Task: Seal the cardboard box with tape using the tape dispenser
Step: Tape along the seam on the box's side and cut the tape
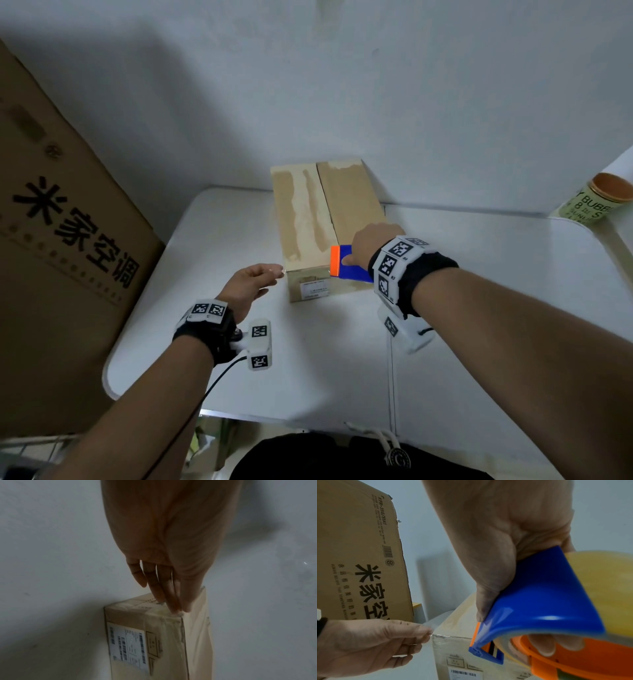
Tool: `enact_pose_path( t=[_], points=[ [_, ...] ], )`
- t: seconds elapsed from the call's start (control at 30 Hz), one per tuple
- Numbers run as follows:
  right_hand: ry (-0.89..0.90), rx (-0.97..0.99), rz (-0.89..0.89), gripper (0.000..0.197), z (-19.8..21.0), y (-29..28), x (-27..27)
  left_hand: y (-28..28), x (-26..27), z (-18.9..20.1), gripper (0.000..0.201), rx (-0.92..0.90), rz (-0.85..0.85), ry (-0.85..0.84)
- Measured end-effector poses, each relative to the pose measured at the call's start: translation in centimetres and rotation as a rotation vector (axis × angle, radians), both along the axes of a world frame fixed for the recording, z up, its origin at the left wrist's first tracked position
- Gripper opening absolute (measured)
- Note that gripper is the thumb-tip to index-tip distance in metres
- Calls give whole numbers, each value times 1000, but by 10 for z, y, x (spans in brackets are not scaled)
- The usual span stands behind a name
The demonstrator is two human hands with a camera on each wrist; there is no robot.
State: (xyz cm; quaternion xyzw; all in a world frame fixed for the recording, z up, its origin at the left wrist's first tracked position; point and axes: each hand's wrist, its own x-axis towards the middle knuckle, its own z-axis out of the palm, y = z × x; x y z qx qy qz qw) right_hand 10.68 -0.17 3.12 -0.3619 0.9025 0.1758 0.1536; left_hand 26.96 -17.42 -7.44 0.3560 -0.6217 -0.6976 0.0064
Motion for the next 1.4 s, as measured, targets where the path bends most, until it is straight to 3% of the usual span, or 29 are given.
enact_pose_path(
  t=[0.13,0.33,0.5,0.6,0.7,0.77,0.87,0.97,1.2,1.4],
  points=[
    [-39,81,-60,40,-5,-3,2,2,-2,-3,4,-8,70,16],
    [-13,1,1,50,8,2,1,17,-5,-12,7,-70,221,69],
    [-24,2,-26,52,13,2,4,26,-8,-26,4,-15,305,64],
    [-18,23,-37,51,13,3,6,26,-7,-33,5,102,402,33],
    [-16,29,-39,52,14,3,7,22,-6,-37,8,23,530,42],
    [-22,24,-36,52,15,3,6,16,-3,-31,7,85,635,85],
    [-37,15,-39,51,15,3,4,13,4,-18,30,431,526,235],
    [-50,11,-37,52,14,2,3,21,1,-13,29,528,361,248],
    [-62,46,-50,51,17,1,5,32,-26,-24,29,199,302,155],
    [-49,26,-43,51,14,1,3,35,-35,-33,25,-92,117,-116]
  ],
)
